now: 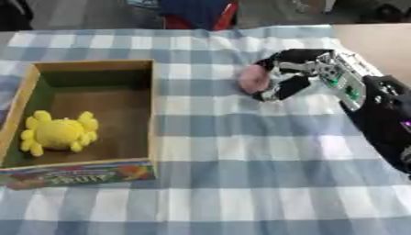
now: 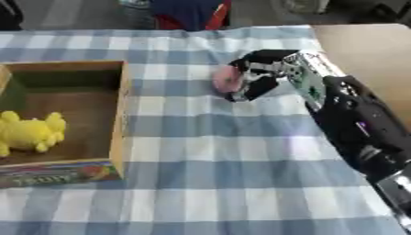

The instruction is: Pick up objects on the table and place them in the box.

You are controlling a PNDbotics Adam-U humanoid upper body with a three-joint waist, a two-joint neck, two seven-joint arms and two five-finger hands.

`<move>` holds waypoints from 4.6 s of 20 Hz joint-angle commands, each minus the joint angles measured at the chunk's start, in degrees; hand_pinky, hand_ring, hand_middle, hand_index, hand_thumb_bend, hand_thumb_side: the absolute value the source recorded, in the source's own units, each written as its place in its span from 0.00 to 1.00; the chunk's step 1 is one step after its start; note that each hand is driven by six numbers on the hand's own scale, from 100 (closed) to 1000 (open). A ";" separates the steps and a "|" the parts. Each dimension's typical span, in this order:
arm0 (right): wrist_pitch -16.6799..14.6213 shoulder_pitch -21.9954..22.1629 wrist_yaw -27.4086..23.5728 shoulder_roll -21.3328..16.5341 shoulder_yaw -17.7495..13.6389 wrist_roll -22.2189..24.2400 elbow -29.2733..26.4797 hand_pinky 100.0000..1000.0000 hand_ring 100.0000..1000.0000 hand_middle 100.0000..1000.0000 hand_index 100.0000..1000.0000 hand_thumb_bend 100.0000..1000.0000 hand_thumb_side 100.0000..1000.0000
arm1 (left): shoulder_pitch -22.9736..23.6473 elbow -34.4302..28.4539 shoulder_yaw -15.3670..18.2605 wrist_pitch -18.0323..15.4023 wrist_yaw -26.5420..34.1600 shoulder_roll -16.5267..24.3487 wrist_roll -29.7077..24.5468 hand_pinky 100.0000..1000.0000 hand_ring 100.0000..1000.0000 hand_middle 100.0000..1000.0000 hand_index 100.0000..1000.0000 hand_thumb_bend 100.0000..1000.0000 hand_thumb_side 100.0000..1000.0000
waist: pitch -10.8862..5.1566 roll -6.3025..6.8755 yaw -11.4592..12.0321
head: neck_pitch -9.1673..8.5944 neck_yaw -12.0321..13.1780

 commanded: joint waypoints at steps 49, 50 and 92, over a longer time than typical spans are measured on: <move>6.97 -15.36 -8.47 7.90 3.31 -15.99 -14.37 0.51 0.53 0.22 0.33 0.00 0.10 | -0.52 -1.12 -0.41 0.20 0.18 2.02 -0.22 0.29 0.55 0.49 0.79 0.35 0.52 | -2.54 -0.28 0.44 | -0.49 -0.79; 6.71 -16.07 -8.16 8.96 3.58 -15.91 -13.92 0.51 0.53 0.22 0.33 0.00 0.10 | -0.51 -1.12 -0.45 0.19 0.20 2.05 -0.24 0.29 0.55 0.49 0.79 0.35 0.52 | -2.59 -0.28 0.54 | -0.42 -0.87; -6.76 -19.75 12.17 33.27 0.42 -1.05 11.06 0.62 0.80 0.70 0.84 0.00 0.40 | -2.38 -1.12 -1.57 0.16 1.57 1.78 -1.35 0.29 0.55 0.49 0.79 0.34 0.51 | -2.50 -0.75 3.28 | 0.09 -4.20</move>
